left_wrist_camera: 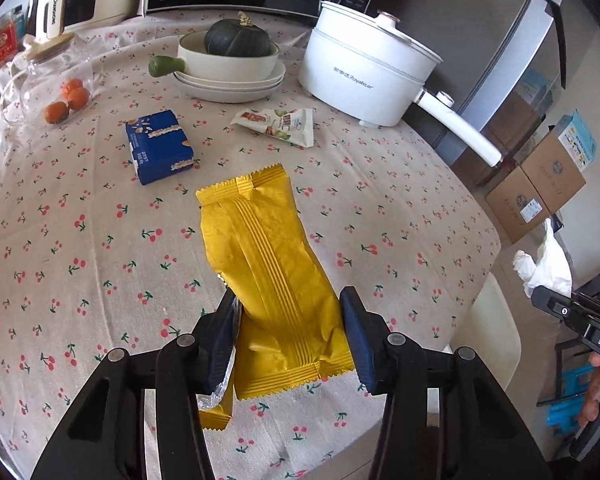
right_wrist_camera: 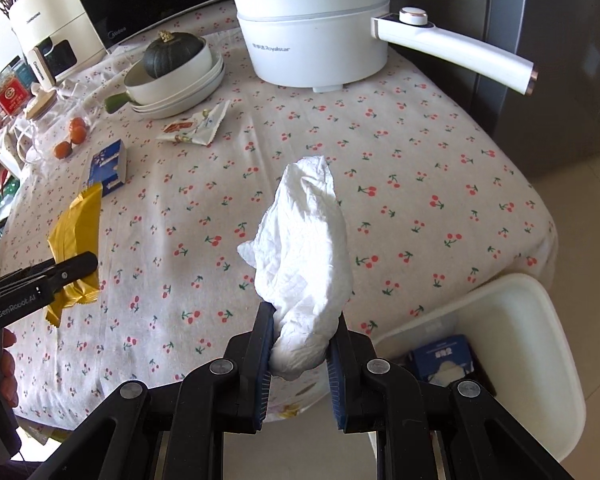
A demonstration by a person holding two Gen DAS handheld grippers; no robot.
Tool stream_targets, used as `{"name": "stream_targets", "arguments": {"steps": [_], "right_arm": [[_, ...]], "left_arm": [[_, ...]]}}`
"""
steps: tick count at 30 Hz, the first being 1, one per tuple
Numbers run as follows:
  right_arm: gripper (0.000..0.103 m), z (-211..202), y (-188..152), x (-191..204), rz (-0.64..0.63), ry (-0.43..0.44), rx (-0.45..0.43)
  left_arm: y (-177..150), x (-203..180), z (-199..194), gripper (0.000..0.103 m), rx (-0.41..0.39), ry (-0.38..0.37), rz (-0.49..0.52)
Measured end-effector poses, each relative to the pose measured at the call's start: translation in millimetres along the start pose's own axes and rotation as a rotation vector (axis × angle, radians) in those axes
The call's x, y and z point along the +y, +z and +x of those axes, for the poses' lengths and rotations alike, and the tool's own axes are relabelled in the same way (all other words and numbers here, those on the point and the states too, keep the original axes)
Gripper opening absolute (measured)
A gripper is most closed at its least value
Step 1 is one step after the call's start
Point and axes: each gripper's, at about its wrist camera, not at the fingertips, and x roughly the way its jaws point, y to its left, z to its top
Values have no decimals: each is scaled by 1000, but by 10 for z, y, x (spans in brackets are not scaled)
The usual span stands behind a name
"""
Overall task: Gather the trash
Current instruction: 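Carry the yellow wrapper and tissue over the white bin and release both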
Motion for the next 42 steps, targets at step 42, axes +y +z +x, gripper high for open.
{"name": "stream_targets", "arguments": {"steps": [42], "right_arm": [[21, -268, -1092, -1756, 182, -232, 131]], "left_arm": [[-700, -2584, 996, 53, 140, -283, 480]]}}
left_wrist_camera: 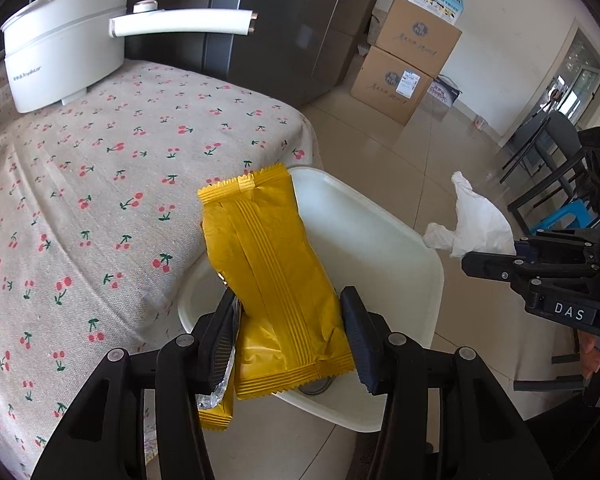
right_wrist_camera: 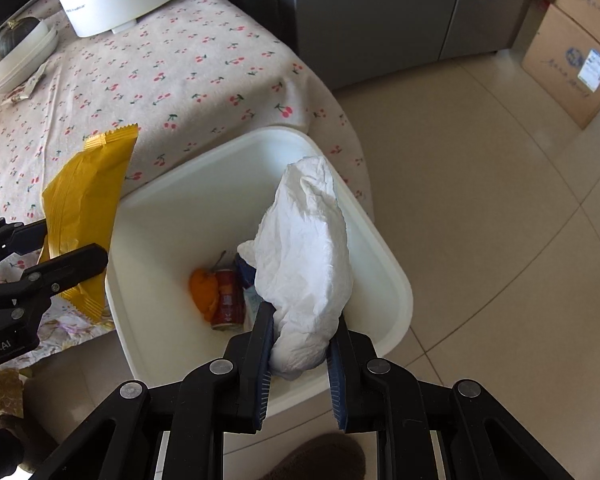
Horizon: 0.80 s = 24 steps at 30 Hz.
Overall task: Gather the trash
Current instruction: 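Carry the yellow wrapper and tissue over the white bin and release both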
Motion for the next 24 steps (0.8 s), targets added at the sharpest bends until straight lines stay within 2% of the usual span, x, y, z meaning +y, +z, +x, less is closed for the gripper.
{"name": "stream_targets", "arguments": {"steps": [3, 4, 8, 10, 14, 24], "right_arm": [[21, 28, -20, -72, 9, -9, 10], [21, 29, -25, -88, 9, -10, 11], [21, 13, -6, -143, 12, -10, 5], [21, 2, 5, -169, 21, -11, 3], [21, -15, 30, -174, 33, -13, -1], [24, 29, 85, 52, -6, -4, 7]], "left_arm": [[27, -15, 91, 58, -5, -16, -4], [31, -21, 115, 63, -1, -13, 1], [75, -62, 132, 75, 6, 45, 45], [91, -60, 96, 87, 2, 78, 61], [83, 52, -29, 89, -5, 121, 59], [15, 456, -432, 92, -26, 170, -29]]}}
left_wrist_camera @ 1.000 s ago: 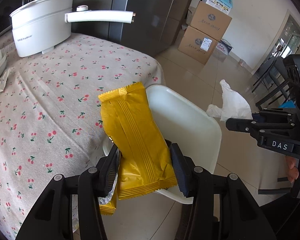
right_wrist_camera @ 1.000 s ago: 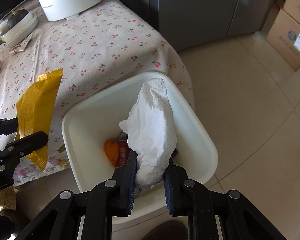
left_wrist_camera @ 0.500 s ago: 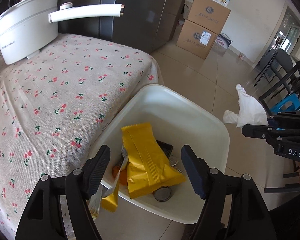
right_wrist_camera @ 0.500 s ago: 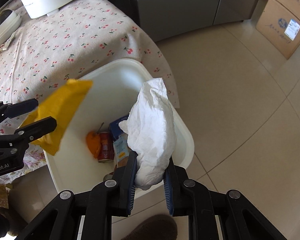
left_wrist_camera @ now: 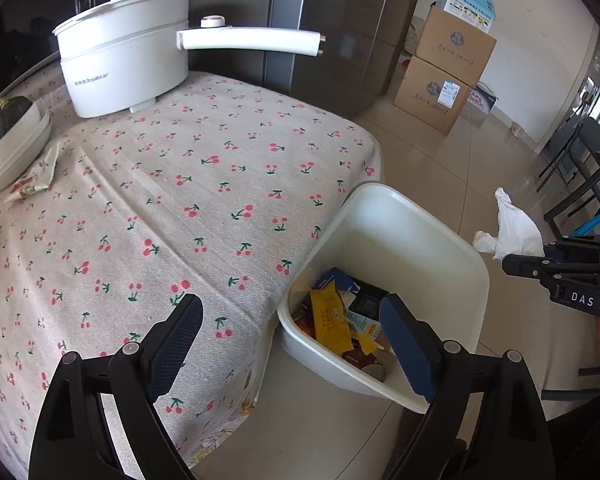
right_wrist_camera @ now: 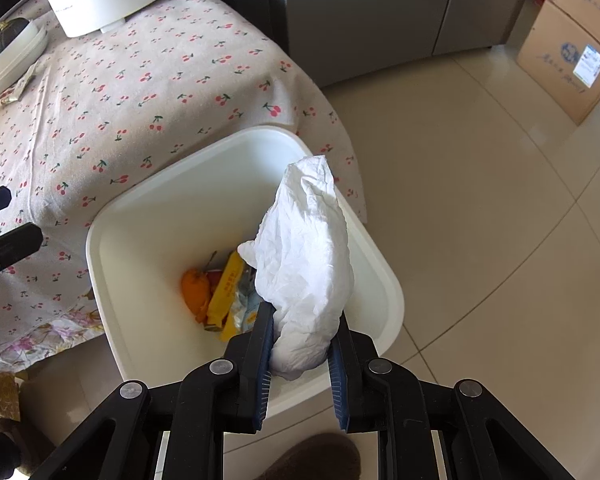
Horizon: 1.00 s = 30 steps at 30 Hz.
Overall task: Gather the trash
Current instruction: 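Carry the yellow wrapper and tissue over the white bin and release both, then move both open grippers back toward the blue box and pecan packet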
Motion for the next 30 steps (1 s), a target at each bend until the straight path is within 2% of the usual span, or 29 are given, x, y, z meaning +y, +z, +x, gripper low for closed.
{"name": "stream_targets", "arguments": {"steps": [1, 2, 3, 5, 6, 18, 25, 30], "right_arm": [[24, 2, 12, 17, 3, 7, -1], [31, 6, 22, 32, 7, 17, 1], [39, 9, 32, 46, 13, 25, 3], [65, -18, 45, 76, 26, 23, -12], [67, -42, 54, 95, 27, 23, -22], [72, -179, 291, 504, -1, 55, -68], [78, -219, 474, 888, -37, 73, -93], [83, -189, 600, 1183, -55, 80, -100]], "left_arm": [[-6, 41, -36, 92, -2, 6, -6], [-16, 82, -72, 92, -4, 12, -12], [-28, 121, -112, 92, -7, 17, -17], [-51, 188, -188, 93, -12, 27, -26], [-58, 226, -227, 93, -16, 33, -30], [-165, 741, -637, 96, -44, 90, -112], [-255, 1110, -892, 103, -66, 159, -170], [-326, 1426, -1065, 103, -73, 194, -228]]}}
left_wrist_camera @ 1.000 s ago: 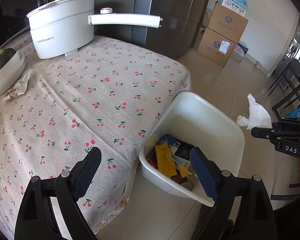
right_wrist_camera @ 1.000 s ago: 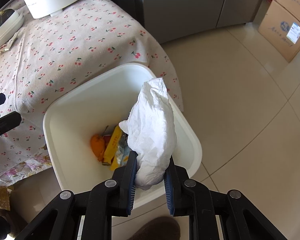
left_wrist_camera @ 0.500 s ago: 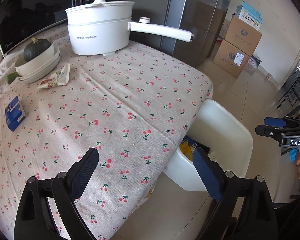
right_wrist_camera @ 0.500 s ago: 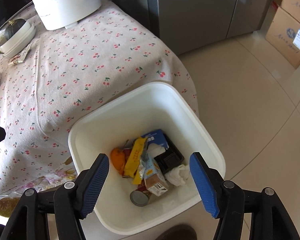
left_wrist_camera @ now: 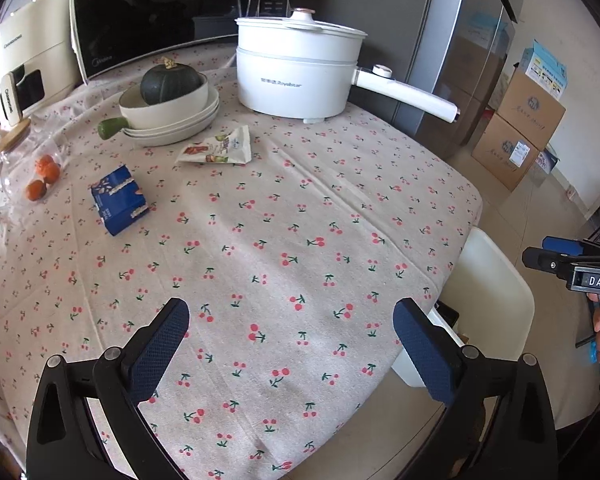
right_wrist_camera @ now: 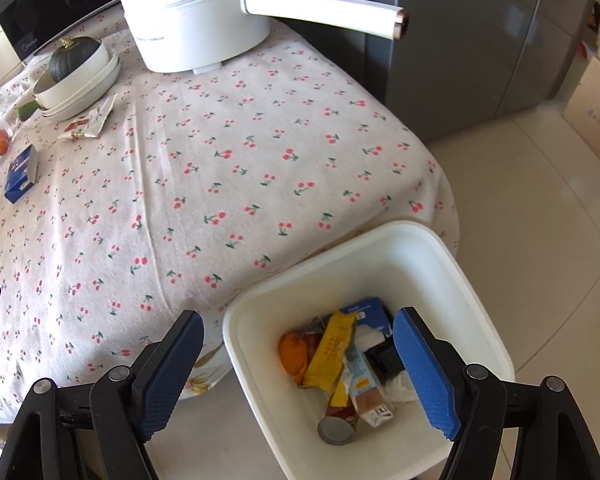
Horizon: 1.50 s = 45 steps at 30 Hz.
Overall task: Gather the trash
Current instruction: 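Move both open grippers back toward the blue box and pecan packet, then grasp the blue snack box with the left gripper while the right grasps the pecan packet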
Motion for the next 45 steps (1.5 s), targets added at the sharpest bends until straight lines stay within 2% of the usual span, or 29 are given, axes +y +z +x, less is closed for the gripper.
{"name": "stream_targets", "arguments": {"steps": [9, 15, 18, 21, 24, 29, 33, 35, 38, 39, 45], "right_arm": [[87, 192, 225, 521, -10, 46, 9], [88, 385, 341, 835, -37, 69, 27], [88, 496, 418, 926, -46, 77, 38], [88, 624, 542, 966, -36, 91, 50], [88, 770, 675, 998, -27, 113, 68], [88, 921, 875, 1112, -101, 81, 46], [88, 1057, 1000, 1139, -111, 85, 41], [88, 1132, 1061, 1159, -108, 84, 43], [88, 1232, 1159, 1227, -104, 89, 44], [88, 1255, 1192, 1264, -104, 95, 42], [88, 1403, 1384, 1616, -83, 156, 41]], "left_arm": [[-23, 744, -132, 103, -1, 39, -174], [52, 1243, -1, 103, 9, 79, -307], [186, 1447, 122, 103, -7, 72, -372], [345, 1557, 306, 103, -24, 104, -418], [520, 1634, 571, 102, -16, 143, -436], [727, 1711, 940, 101, -17, 161, -459], [816, 1794, 1156, 101, -25, 169, -498], [837, 1831, 1251, 95, -20, 179, -504], [848, 1853, 1288, 78, -37, 196, -483], [859, 1870, 1297, 68, -35, 183, -473], [826, 2025, 1174, 68, -42, 159, -467]]}}
